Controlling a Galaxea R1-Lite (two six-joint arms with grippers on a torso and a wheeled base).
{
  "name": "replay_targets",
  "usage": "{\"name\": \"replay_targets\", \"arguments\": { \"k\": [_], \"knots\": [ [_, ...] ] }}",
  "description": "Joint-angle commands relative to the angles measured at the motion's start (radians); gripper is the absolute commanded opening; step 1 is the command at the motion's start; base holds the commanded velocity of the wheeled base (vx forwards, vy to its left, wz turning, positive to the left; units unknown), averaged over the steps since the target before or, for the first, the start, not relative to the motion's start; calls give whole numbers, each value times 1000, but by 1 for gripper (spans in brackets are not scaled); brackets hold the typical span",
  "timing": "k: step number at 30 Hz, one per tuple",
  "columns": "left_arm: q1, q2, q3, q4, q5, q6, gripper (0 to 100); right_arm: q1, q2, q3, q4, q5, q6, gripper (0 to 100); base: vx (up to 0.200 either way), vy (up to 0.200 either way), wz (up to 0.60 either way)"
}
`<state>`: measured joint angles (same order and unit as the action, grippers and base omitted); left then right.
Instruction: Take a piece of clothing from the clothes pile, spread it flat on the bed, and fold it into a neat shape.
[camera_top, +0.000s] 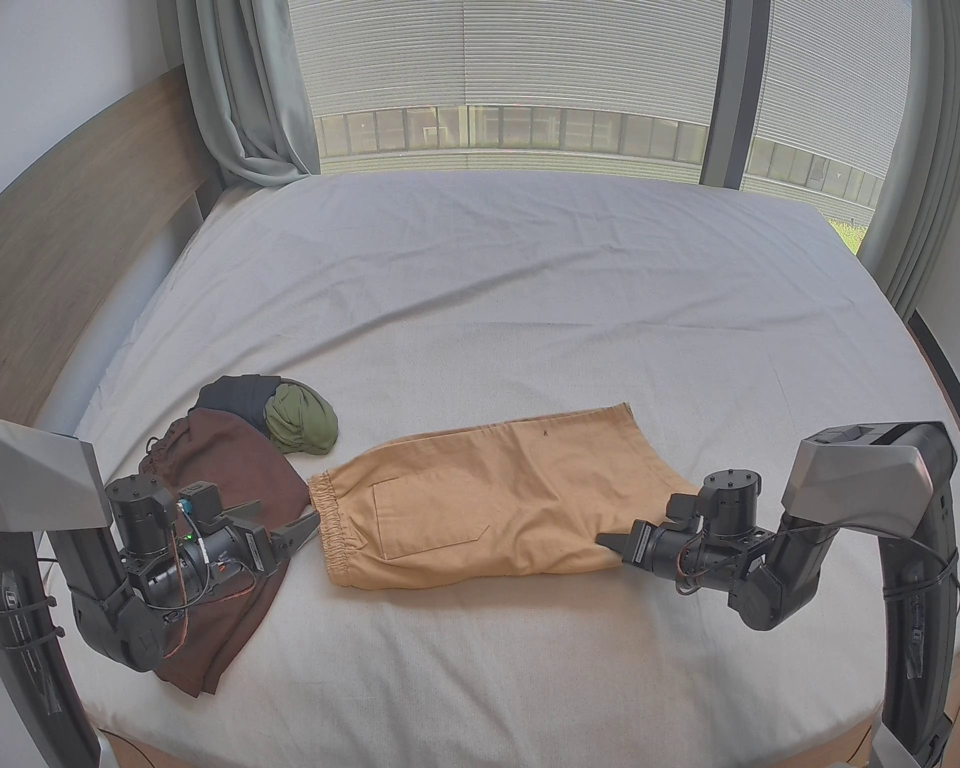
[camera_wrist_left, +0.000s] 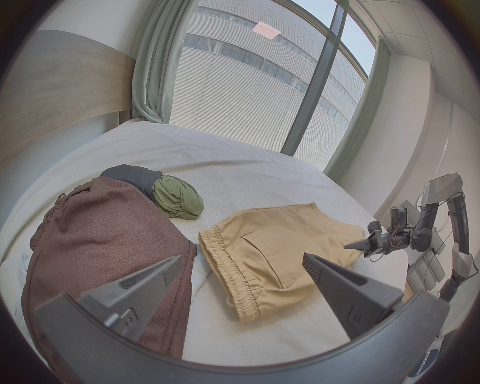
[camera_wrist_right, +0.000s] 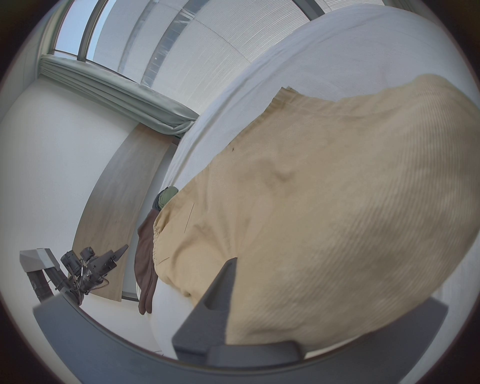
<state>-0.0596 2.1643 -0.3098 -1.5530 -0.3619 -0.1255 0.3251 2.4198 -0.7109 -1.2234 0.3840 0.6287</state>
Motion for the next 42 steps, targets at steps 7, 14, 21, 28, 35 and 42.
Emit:
{"name": "replay_targets", "arguments": {
  "k": [7, 14, 21, 28, 35, 42],
  "knots": [
    [-2, 2, 3, -2, -77, 0, 100, -21, -57, 220, -80, -11, -64, 0, 0, 0, 0],
    [-6, 5, -8, -2, -81, -2, 100, -40, -53, 307, -145, -11, -73, 0, 0, 0, 0],
    [-8, 11, 0, -1, -138, -14, 100, -37, -22, 326, -214, -11, -73, 0, 0, 0, 0],
    [-6, 9, 23, -1, -209, -6, 100, -32, -19, 330, -217, -11, -73, 100, 0, 0, 0],
    [-5, 17, 14, -1, -244, -13, 100, 3, -51, 470, -214, -7, -141, 100, 0, 0, 0],
    [1, 31, -2, -2, -279, -16, 100, 111, -110, 571, -219, -2, -155, 100, 0, 0, 0]
  ]
}}
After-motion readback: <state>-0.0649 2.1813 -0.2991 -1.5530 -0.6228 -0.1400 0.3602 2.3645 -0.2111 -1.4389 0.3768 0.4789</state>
